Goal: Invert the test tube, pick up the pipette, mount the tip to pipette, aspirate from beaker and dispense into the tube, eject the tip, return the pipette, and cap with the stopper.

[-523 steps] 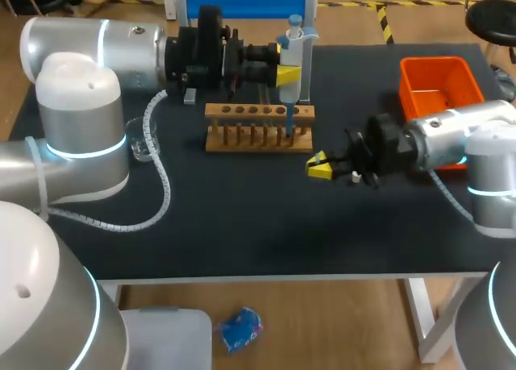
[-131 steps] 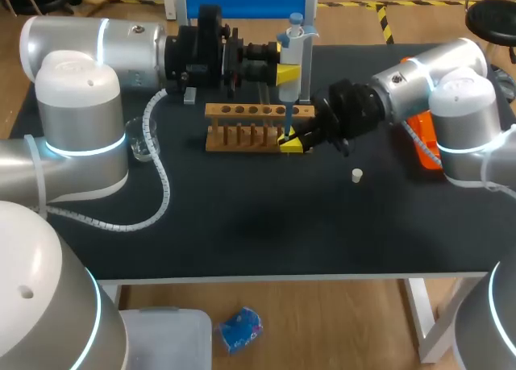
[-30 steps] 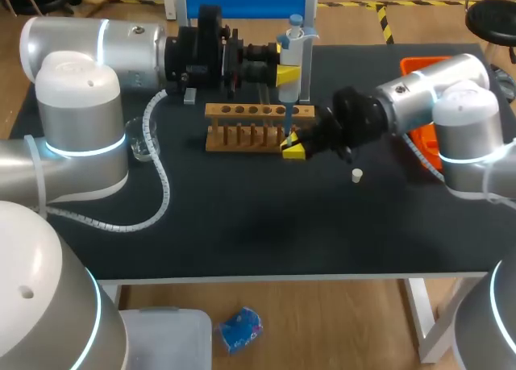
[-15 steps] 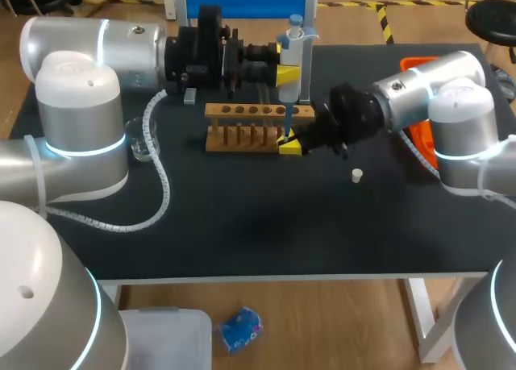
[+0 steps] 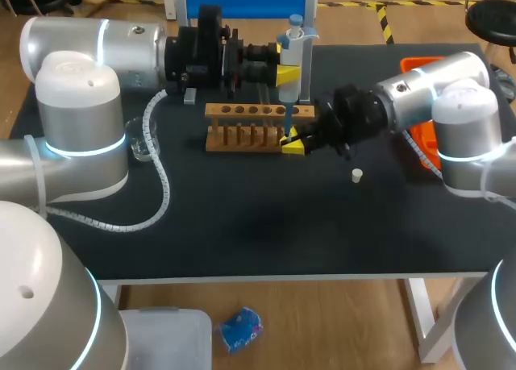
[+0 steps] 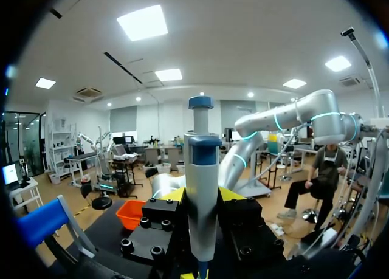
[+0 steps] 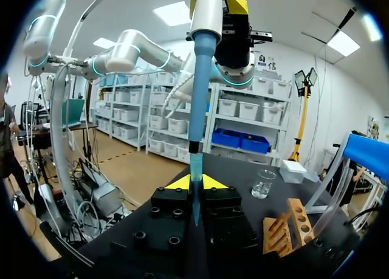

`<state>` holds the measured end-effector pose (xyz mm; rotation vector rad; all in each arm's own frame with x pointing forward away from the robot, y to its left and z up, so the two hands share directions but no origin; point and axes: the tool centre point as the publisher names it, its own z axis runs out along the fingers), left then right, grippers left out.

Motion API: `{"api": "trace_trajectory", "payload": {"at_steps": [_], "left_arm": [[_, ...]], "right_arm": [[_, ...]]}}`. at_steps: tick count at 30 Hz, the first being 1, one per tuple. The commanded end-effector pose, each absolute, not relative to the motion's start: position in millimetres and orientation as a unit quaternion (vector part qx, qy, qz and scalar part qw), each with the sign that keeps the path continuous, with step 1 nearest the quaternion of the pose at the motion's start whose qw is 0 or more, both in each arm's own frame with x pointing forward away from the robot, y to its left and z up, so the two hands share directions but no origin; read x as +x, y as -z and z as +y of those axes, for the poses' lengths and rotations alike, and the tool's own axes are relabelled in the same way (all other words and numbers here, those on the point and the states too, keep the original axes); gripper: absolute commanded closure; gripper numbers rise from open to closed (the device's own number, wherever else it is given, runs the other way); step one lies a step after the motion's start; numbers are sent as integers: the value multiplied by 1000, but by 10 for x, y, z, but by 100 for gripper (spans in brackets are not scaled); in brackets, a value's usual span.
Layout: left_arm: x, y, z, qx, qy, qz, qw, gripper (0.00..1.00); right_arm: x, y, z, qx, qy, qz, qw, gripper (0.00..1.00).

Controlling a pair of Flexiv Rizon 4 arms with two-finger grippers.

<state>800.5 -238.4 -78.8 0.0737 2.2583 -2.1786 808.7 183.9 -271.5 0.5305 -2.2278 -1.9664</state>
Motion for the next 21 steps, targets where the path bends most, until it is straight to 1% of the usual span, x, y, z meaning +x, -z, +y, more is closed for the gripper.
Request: {"api": "trace_trajectory", "payload": {"at_steps": [1, 21], "left_arm": [[8009, 792, -2391, 24, 695, 719, 2, 100], [8009, 792, -2391, 24, 695, 719, 2, 100]], "right_arm": [[8080, 2681, 1845, 181, 645, -740, 59, 100], [8061, 2733, 1844, 182, 633, -750, 56, 100]]}}
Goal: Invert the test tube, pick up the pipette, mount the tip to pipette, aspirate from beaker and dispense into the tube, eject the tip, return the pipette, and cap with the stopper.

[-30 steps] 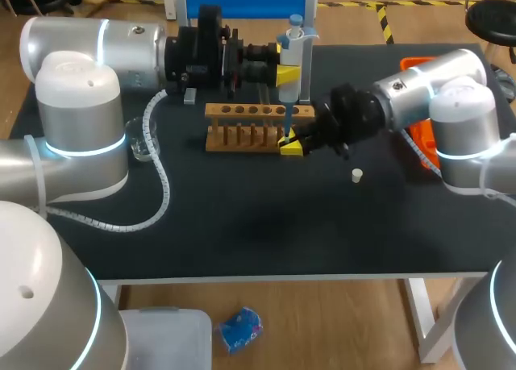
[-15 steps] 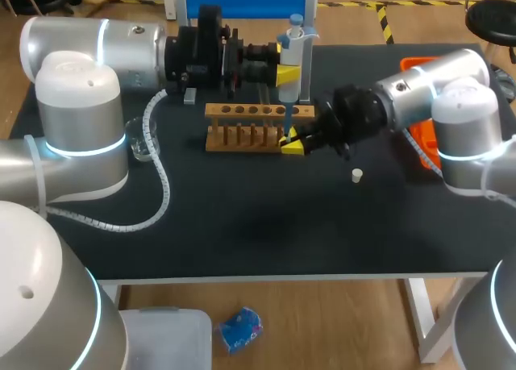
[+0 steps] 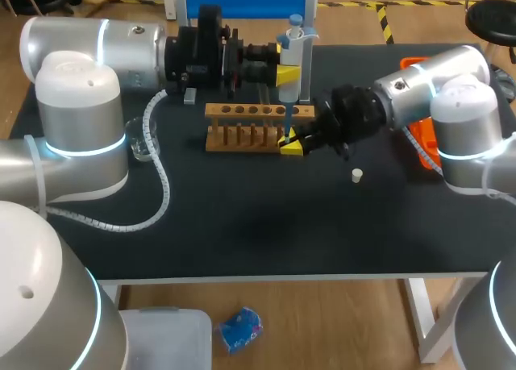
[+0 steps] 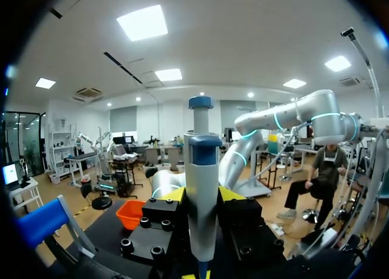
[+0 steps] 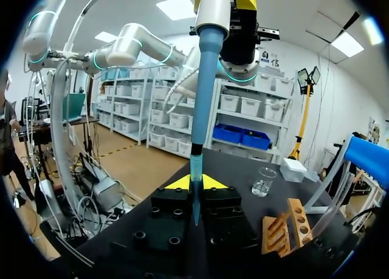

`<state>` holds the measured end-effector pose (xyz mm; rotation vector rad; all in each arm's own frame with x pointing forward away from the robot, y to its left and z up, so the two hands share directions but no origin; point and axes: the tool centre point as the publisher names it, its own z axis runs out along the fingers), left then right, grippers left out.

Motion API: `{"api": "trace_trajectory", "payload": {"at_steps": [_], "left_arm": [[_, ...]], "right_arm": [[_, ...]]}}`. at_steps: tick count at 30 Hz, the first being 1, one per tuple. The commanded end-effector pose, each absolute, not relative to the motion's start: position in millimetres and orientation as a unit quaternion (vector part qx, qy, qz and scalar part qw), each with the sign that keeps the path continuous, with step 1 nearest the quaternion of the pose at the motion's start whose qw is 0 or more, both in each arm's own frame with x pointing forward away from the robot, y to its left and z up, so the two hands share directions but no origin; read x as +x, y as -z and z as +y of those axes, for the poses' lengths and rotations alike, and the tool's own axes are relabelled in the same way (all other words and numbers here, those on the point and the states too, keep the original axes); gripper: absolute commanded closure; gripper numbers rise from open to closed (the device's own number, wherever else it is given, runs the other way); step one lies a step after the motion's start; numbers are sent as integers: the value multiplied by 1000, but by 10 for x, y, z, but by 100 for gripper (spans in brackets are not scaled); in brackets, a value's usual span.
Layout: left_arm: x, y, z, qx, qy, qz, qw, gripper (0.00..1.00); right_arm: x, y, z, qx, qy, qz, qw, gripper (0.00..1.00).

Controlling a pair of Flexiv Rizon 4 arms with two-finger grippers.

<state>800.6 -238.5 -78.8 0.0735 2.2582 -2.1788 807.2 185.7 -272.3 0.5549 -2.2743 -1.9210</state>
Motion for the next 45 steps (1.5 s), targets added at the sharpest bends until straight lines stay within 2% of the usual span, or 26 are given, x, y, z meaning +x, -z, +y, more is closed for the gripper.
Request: {"api": "trace_trajectory", "payload": {"at_steps": [1, 45], "left_arm": [[8009, 792, -2391, 24, 695, 719, 2, 100], [8041, 811, -2378, -1, 699, 715, -14, 100]], "right_arm": [[8060, 2735, 1843, 182, 633, -750, 56, 100], [8035, 2729, 1836, 185, 633, -750, 48, 100]]}}
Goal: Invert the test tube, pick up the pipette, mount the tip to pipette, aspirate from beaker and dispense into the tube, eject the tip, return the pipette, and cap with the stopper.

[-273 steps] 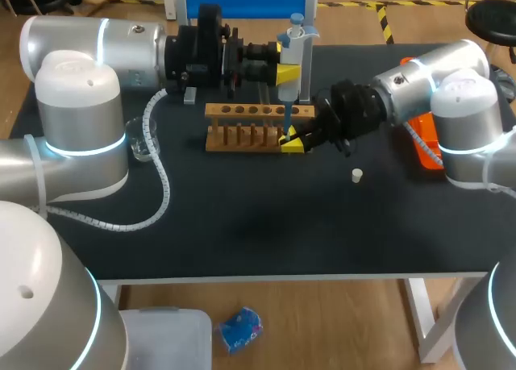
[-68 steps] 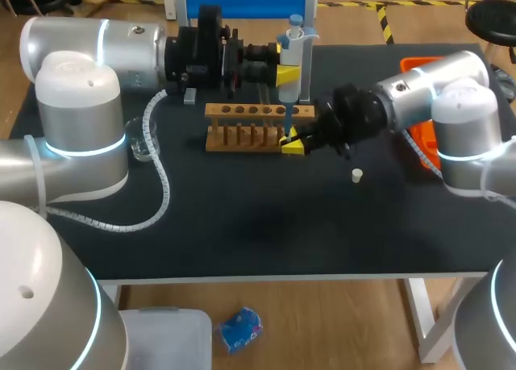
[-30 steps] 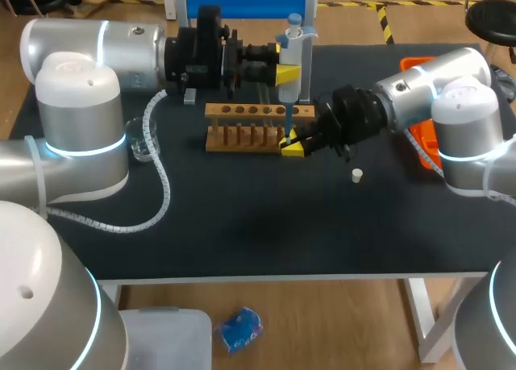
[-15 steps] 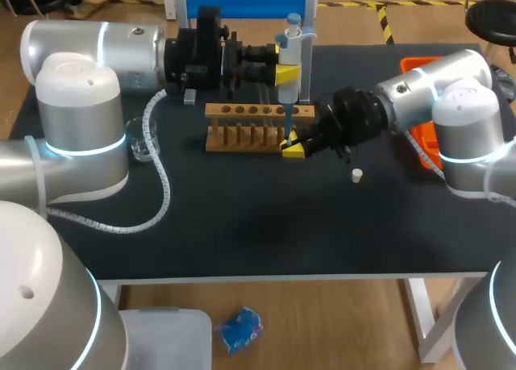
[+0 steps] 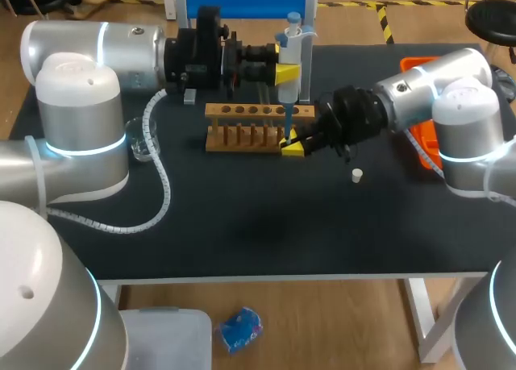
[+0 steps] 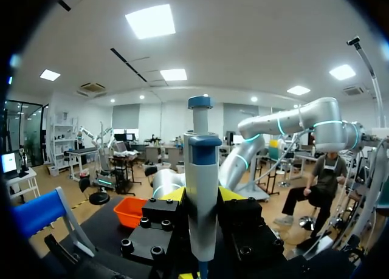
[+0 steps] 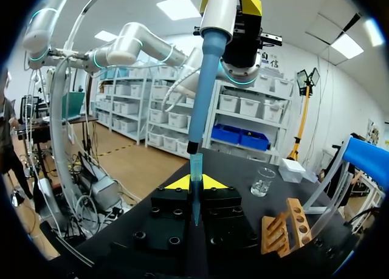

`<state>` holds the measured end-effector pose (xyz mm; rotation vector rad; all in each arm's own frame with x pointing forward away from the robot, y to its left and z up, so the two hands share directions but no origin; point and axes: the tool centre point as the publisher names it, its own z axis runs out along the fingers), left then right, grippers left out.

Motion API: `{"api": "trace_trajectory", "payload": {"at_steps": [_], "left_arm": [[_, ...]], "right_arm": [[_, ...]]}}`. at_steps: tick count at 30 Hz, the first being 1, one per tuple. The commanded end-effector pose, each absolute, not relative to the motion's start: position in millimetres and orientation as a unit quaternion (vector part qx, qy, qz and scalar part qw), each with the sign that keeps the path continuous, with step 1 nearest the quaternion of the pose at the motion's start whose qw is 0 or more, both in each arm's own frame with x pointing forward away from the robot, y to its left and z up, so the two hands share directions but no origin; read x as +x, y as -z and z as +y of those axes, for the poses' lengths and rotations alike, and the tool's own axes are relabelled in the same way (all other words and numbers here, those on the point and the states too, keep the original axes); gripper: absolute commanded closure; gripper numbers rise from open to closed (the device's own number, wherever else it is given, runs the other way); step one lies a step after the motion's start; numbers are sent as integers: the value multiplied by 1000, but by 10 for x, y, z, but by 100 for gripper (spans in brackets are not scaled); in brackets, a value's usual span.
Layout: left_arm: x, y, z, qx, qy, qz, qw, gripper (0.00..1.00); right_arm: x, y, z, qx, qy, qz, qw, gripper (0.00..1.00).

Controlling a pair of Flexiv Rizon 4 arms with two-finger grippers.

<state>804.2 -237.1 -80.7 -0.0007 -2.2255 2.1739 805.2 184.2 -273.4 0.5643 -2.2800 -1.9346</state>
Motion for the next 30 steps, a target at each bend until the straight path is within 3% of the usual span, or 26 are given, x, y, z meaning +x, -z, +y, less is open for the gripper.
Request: {"api": "trace_trajectory", "payload": {"at_steps": [1, 30], "left_arm": [[8041, 811, -2378, 1, -699, -715, 14, 100], [8041, 811, -2378, 1, -699, -715, 14, 100]], "right_arm": [[8033, 2730, 1835, 185, 633, -750, 48, 100], [7951, 2728, 1834, 162, 649, -740, 61, 100]]}}
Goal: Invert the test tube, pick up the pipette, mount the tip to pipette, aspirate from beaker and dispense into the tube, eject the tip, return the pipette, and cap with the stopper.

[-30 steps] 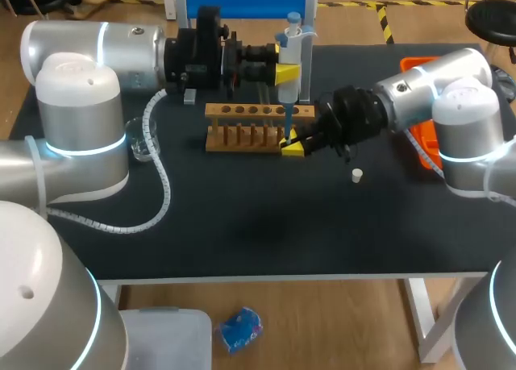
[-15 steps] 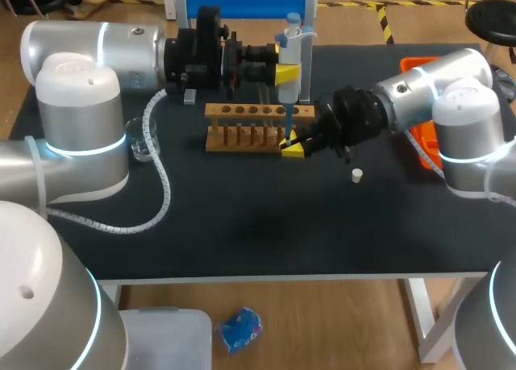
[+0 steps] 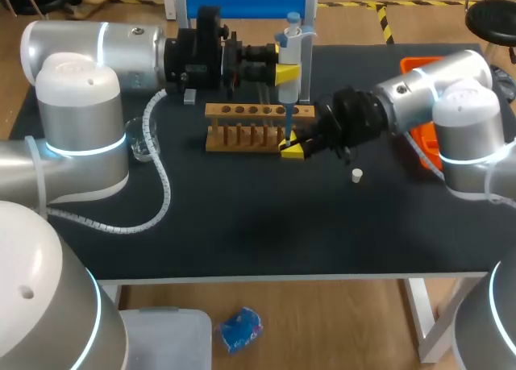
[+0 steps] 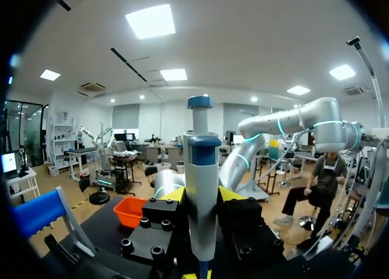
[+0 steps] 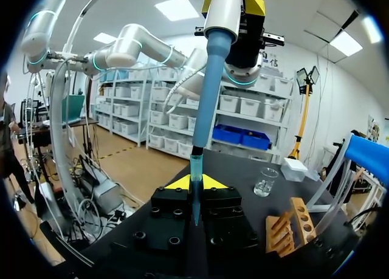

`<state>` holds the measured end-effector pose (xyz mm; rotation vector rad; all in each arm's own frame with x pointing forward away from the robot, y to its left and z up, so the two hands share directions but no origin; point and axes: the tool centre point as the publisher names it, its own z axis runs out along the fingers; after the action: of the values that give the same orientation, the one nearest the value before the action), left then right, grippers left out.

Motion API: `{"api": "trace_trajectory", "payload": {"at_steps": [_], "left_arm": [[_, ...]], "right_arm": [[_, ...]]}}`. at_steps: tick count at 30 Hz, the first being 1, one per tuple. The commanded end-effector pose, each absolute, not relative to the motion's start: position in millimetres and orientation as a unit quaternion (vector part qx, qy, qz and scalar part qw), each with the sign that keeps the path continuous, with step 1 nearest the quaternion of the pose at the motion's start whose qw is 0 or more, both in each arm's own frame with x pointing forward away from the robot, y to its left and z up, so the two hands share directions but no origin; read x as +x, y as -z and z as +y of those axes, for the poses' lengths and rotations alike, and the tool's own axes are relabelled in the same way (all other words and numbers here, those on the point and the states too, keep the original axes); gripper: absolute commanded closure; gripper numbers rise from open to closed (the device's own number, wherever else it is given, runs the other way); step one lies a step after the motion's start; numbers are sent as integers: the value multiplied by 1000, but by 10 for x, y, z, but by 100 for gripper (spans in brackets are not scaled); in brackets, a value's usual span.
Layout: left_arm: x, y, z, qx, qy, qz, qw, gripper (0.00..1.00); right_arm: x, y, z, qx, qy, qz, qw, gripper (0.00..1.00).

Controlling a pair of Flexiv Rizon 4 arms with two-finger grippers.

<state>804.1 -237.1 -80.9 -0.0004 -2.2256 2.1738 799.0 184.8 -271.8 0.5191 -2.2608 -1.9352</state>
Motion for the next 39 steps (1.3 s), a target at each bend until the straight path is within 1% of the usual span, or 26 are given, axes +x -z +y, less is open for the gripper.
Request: {"api": "trace_trajectory", "payload": {"at_steps": [1, 23, 39], "left_arm": [[8041, 811, -2378, 1, -699, -715, 14, 100], [8041, 811, -2378, 1, -699, -715, 14, 100], [8041, 811, -2378, 1, -699, -715, 14, 100]], "right_arm": [[7946, 2722, 1833, 162, 650, -740, 62, 100], [7941, 2638, 1875, 139, 680, -716, 72, 100], [7982, 2567, 1862, 139, 676, -721, 58, 100]]}}
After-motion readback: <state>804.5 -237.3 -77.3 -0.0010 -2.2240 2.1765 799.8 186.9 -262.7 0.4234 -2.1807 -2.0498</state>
